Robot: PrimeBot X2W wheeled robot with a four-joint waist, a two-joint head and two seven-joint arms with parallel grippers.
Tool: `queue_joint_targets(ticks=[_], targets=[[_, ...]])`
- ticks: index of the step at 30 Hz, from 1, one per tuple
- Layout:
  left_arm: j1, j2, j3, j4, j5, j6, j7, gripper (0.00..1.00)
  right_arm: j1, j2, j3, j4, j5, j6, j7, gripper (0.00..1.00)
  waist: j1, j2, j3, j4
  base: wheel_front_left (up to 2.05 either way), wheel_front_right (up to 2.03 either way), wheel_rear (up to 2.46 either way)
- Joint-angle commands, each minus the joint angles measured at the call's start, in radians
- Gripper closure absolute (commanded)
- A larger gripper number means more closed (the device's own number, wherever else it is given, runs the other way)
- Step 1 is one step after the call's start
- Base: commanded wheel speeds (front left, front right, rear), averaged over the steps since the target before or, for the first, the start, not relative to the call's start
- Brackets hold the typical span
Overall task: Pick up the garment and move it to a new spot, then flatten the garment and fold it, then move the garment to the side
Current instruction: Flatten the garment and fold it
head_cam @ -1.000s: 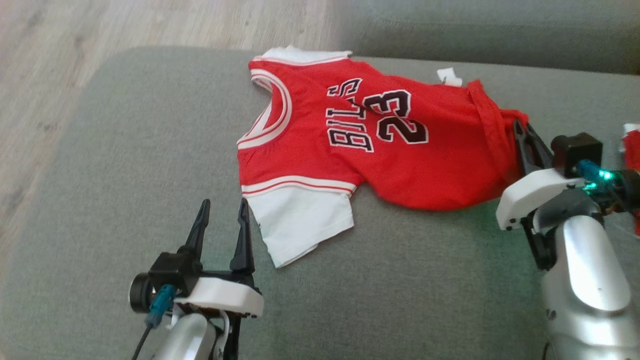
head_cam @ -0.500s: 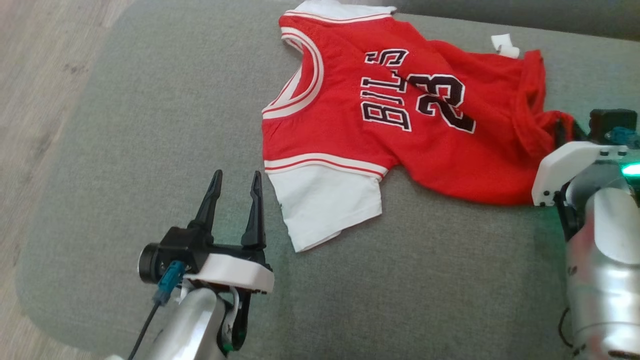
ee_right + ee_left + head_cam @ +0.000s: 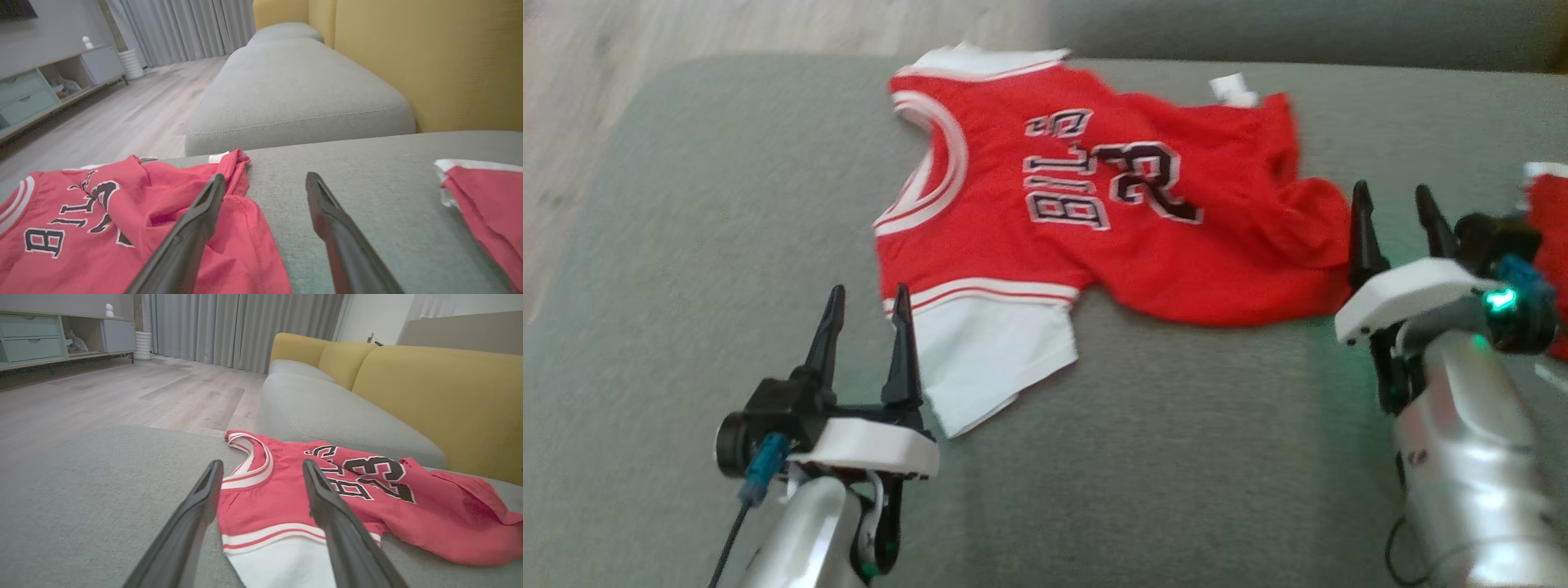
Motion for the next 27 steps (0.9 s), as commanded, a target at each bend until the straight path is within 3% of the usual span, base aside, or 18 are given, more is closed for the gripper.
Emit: queue_joint_targets(ticks=[1, 7, 15, 27], targets=[[-0.009, 0.018, 0.046, -0.034, 0.008, 0.005, -0.005, 0.0, 0.018, 0.005, 0.048, -0.052, 0.039, -0.001, -0.016, 0.0, 0.0001, 0.0, -0.047, -0.056, 0.0, 0.0, 0.0], [0.019, 0.018, 0.067, -0.054, 0.013, 0.009, -0.005, 0.0, 0.196, 0.005, 0.143, -0.305, 0.172, -0.001, -0.022, 0.0, 0.0001, 0.0, -0.09, -0.114, 0.0, 0.0, 0.0], [0.055, 0.003, 0.067, -0.059, 0.026, 0.005, -0.005, 0.0, 0.437, 0.005, 0.2, -0.584, 0.241, -0.001, -0.022, 0.0, 0.0001, 0.0, -0.1, -0.127, 0.0, 0.0, 0.0], [0.057, -0.011, 0.066, 0.02, 0.045, -0.013, 0.002, 0.0, 0.523, 0.005, 0.218, -0.69, 0.262, -0.001, -0.022, 0.0, 0.0001, 0.0, -0.082, -0.122, 0.0, 0.0, 0.0]])
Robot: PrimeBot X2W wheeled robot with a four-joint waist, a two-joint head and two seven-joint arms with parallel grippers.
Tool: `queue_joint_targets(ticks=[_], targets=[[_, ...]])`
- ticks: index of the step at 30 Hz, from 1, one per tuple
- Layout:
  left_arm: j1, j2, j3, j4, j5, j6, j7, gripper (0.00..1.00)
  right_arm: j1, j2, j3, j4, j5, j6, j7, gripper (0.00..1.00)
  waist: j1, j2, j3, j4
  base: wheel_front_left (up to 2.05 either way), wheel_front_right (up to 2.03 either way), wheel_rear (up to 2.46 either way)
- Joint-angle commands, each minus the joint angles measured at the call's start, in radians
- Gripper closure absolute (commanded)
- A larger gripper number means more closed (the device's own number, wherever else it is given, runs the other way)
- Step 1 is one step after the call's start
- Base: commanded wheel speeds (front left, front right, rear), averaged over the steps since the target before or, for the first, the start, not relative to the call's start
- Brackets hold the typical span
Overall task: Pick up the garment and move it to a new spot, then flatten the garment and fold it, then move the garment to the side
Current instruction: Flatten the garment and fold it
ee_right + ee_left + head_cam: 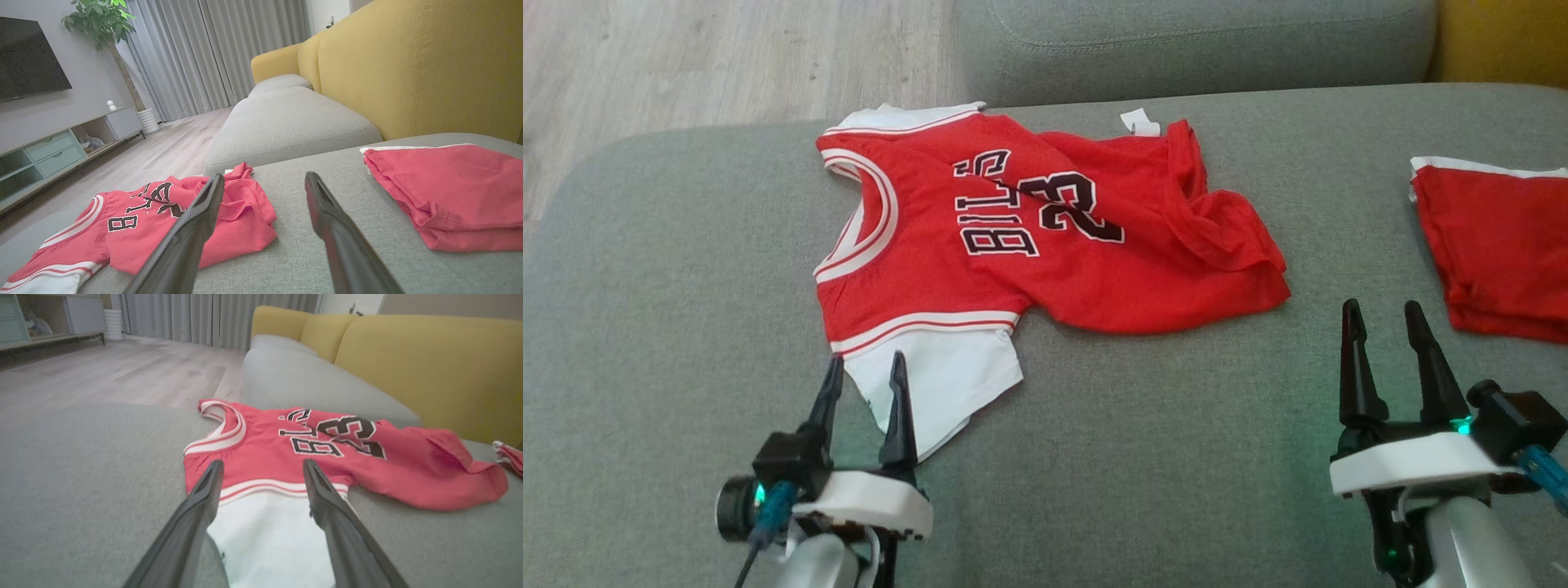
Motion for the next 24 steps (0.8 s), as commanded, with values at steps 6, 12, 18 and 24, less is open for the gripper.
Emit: queue_joint_targets(ticks=[6, 12, 18, 24], targets=[[-0.041, 0.007, 0.01, 0.124, 0.016, 0.042, 0.138, 0.0, -0.029, -0.005, 0.032, -0.035, 0.006, -0.001, -0.011, 0.0, 0.0, -0.0001, 0.014, -0.01, 0.0, 0.0, 0.0], [-0.049, 0.015, 0.003, 0.194, 0.018, 0.063, 0.192, 0.0, -0.032, -0.005, 0.035, -0.03, 0.011, -0.001, -0.011, 0.0, 0.0, -0.0001, 0.029, -0.022, 0.0, 0.0, 0.0], [-0.061, 0.007, -0.023, 0.219, -0.01, 0.02, 0.232, 0.0, -0.041, -0.005, 0.034, -0.026, 0.014, -0.001, -0.011, 0.0, 0.0, -0.0001, 0.037, -0.033, 0.0, 0.0, 0.0], [-0.062, 0.0, -0.045, 0.216, -0.033, -0.01, 0.263, 0.52, -0.043, -0.005, 0.038, -0.02, 0.018, -0.001, -0.011, 0.0, 0.0, -0.0001, 0.035, -0.038, 0.0, 0.0, 0.0]])
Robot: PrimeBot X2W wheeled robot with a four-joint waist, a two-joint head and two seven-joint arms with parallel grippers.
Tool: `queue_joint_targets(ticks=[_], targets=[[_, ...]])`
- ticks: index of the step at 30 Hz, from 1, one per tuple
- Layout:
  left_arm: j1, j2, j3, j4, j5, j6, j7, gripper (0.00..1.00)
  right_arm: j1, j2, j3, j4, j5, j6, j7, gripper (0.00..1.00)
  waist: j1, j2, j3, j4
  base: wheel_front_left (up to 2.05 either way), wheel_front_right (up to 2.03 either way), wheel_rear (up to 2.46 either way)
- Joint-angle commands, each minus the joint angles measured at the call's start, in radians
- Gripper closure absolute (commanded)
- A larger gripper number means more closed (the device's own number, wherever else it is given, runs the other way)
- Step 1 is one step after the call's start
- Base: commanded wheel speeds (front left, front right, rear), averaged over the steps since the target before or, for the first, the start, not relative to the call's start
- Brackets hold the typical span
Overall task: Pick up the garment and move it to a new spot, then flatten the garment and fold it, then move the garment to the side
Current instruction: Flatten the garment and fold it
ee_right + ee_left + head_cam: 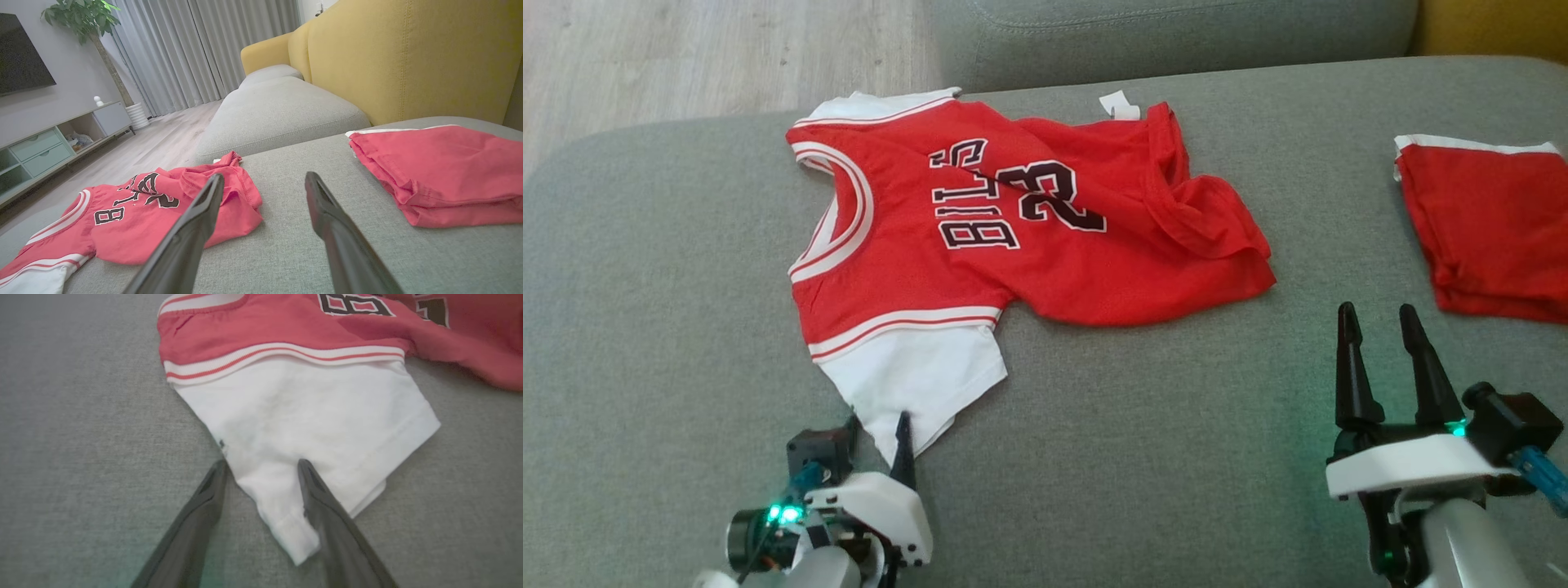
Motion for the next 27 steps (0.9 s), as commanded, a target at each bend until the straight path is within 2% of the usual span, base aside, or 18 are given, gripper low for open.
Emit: queue_joint_targets(ticks=[1, 5, 14, 20, 27], targets=[[-0.015, -0.003, 0.005, -0.002, -0.007, -0.012, 0.016, 1.0, -0.043, -0.005, 0.029, -0.026, 0.009, -0.001, -0.011, 0.0, 0.0, -0.0001, -0.001, 0.0, 0.0, 0.0, 0.0], [-0.019, 0.001, 0.012, -0.023, -0.01, -0.007, -0.014, 1.0, -0.047, -0.005, 0.041, -0.007, 0.006, -0.001, -0.011, 0.0, 0.0, -0.0001, -0.004, 0.002, 0.0, 0.0, 0.0], [-0.062, 0.003, 0.077, -0.165, -0.006, 0.015, -0.236, 1.0, -0.149, -0.005, -0.006, 0.155, -0.033, -0.001, 0.083, 0.0, 0.0, -0.0001, 0.006, 0.046, 0.0, 0.0, 0.0], [-0.054, -0.002, 0.094, -0.248, 0.015, 0.008, -0.259, 1.0, -0.271, -0.005, -0.02, 0.35, -0.013, -0.001, 0.152, 0.0, 0.0, -0.0001, 0.023, 0.08, 0.0, 0.0, 0.0], [-0.048, -0.012, 0.087, -0.303, 0.038, -0.01, -0.261, 1.0, -0.404, -0.005, -0.052, 0.573, -0.067, -0.001, 0.122, 0.0, 0.0, -0.0001, 0.048, 0.111, 0.0, 0.0, 0.0]])
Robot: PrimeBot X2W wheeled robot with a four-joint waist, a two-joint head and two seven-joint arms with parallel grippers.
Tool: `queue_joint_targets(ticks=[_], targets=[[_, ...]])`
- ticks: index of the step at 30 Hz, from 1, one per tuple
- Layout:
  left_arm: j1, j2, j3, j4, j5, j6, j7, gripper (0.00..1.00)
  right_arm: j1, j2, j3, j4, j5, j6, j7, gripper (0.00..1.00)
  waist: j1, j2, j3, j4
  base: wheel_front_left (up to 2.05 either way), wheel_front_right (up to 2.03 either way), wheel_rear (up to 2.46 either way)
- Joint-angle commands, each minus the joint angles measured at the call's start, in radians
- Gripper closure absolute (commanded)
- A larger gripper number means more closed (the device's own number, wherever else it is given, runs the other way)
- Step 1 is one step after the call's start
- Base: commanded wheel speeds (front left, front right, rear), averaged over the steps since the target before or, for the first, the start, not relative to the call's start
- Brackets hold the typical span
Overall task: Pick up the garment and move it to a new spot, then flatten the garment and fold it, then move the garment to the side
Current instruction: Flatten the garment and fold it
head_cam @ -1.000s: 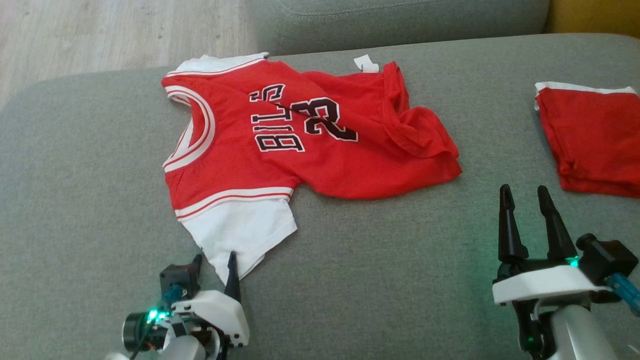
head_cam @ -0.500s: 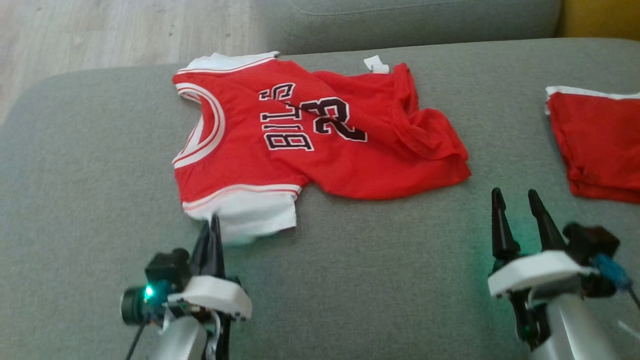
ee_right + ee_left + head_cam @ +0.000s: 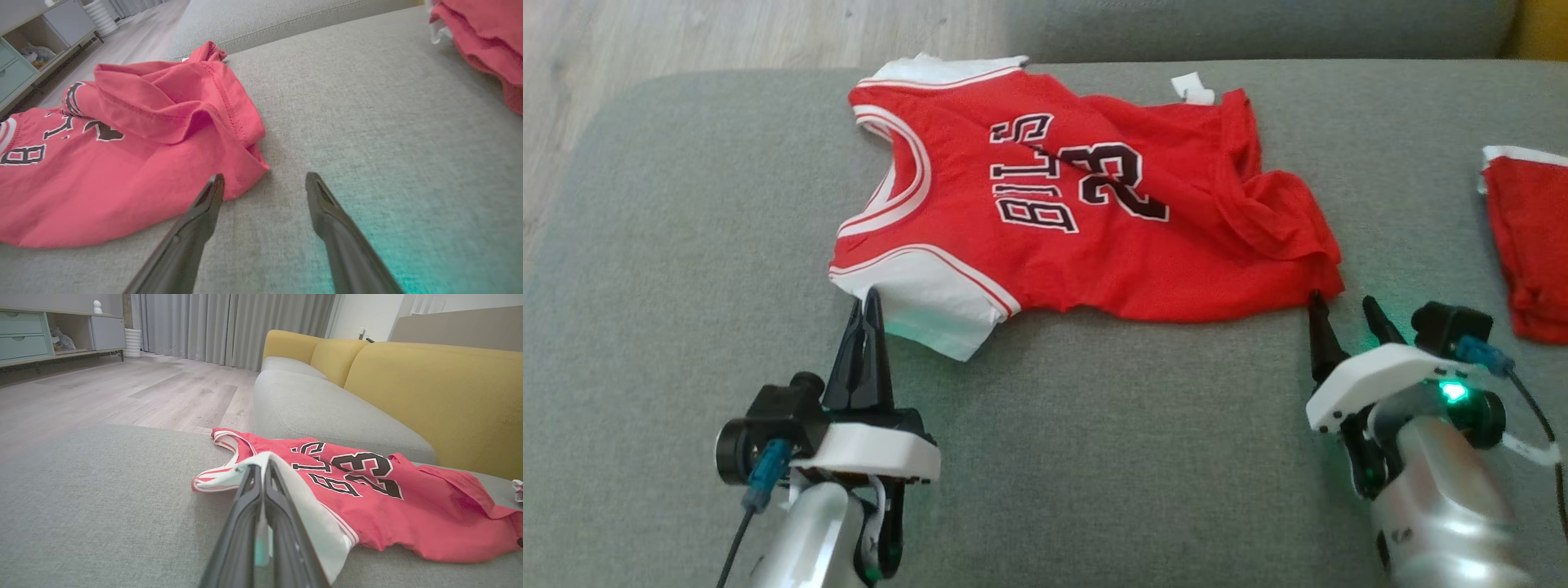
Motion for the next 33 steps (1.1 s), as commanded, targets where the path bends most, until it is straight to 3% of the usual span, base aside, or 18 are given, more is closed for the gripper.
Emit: queue_joint_targets(ticks=[1, 9, 11, 12, 22, 33], targets=[[-0.025, 0.003, 0.028, -0.041, 0.012, -0.008, -0.012, 1.0, -0.065, -0.003, 0.008, 0.022, -0.013, -0.001, -0.026, 0.0, -0.0001, 0.0, 0.011, 0.012, 0.0, 0.0, 0.0], [-0.034, -0.002, 0.028, -0.042, 0.025, -0.024, -0.012, 1.0, -0.182, -0.003, 0.009, 0.223, -0.054, -0.001, -0.079, 0.0, -0.0001, 0.0, 0.035, 0.03, 0.0, 0.0, 0.0], [-0.037, -0.003, 0.031, -0.037, 0.027, -0.025, -0.012, 1.0, -0.2, -0.003, 0.016, 0.259, -0.06, -0.001, -0.092, 0.94, -0.0001, 0.0, 0.036, 0.031, 0.0, 0.0, 0.0], [-0.039, -0.003, 0.033, -0.034, 0.027, -0.025, -0.012, 1.0, -0.208, -0.003, 0.02, 0.274, -0.061, -0.001, -0.099, 1.0, -0.0001, 0.0, 0.035, 0.031, 0.0, 0.0, 0.0], [-0.024, -0.004, 0.082, -0.035, 0.029, -0.019, -0.012, 1.0, -0.201, -0.003, 0.108, 0.27, 0.035, -0.001, -0.147, 1.0, -0.0001, 0.0, -0.019, -0.021, 0.0, 0.0, 0.0], [-0.067, 0.024, 0.15, -0.114, -0.004, -0.048, 0.003, 1.0, -0.124, -0.003, 0.17, -0.021, 0.136, -0.001, -0.134, 1.0, -0.0001, 0.0, -0.138, -0.091, 0.0, 0.0, 0.0]])
